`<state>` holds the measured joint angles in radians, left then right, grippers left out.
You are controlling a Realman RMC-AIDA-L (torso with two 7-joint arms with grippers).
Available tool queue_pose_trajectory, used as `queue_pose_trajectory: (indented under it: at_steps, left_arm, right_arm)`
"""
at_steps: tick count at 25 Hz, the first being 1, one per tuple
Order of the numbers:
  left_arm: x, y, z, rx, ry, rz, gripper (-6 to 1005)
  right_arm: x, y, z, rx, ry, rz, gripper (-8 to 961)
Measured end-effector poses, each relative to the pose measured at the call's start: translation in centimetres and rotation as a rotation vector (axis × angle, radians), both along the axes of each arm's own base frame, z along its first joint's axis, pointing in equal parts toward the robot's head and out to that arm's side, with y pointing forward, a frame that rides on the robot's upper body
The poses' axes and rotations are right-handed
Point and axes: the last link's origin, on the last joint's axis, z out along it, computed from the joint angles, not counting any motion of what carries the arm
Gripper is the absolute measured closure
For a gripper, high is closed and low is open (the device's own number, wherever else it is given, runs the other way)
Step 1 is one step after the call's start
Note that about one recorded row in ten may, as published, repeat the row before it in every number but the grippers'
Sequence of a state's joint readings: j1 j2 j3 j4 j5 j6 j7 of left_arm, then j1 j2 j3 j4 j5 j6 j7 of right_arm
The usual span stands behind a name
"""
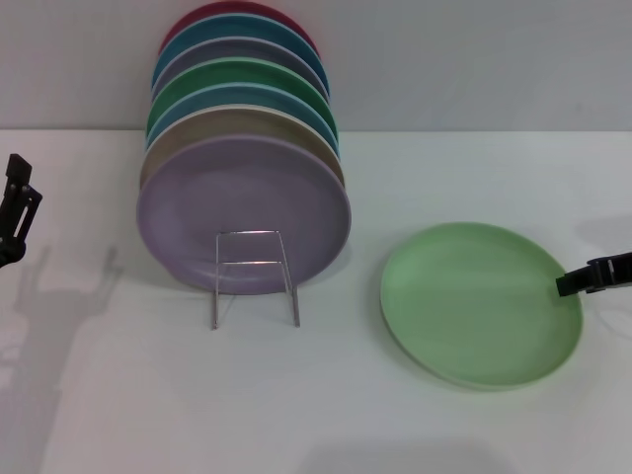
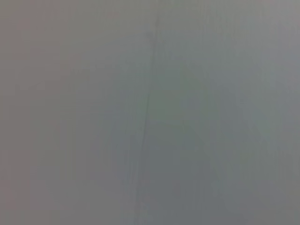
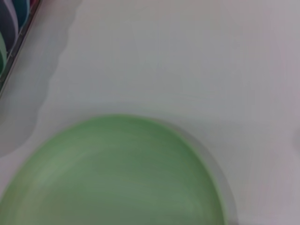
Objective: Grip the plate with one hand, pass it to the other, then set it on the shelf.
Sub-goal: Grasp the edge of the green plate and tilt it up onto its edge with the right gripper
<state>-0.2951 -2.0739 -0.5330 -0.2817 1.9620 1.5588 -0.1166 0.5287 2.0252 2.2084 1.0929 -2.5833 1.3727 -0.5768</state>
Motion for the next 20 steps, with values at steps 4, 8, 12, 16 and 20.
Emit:
queue_pose_trajectory:
  at_steps: [4,8,12,16,20]
  left_arm:
    - [-0.12,-0.01,0.15,0.004,0.003,0.003,147]
    - [-0.17,-0.01,0.19,0.006,0.004,0.004,147]
    - [-0.17,0.0,0.2,0.007,0.003,0.005,148]
    - [-0.15,-0.01,0.2,0.007,0.003,0.004,148]
    - [-0.15,-0.07,0.29,0.013,0.003,0.001,148]
  right_arm:
    - [0.07,0.06,-0.04,0.005,0.001,-0.002,536]
    - [0.16,0.14,-0.19,0.008,0.001,-0.004,543]
    - [0.08,0.32,-0.42,0.008,0.003,-0.003,546]
    - [0.17,0.33,-0.53,0.009,0.004,-0.005,580]
    - [0.25,0.29,-0.65,0.006,0.006,-0.009,673]
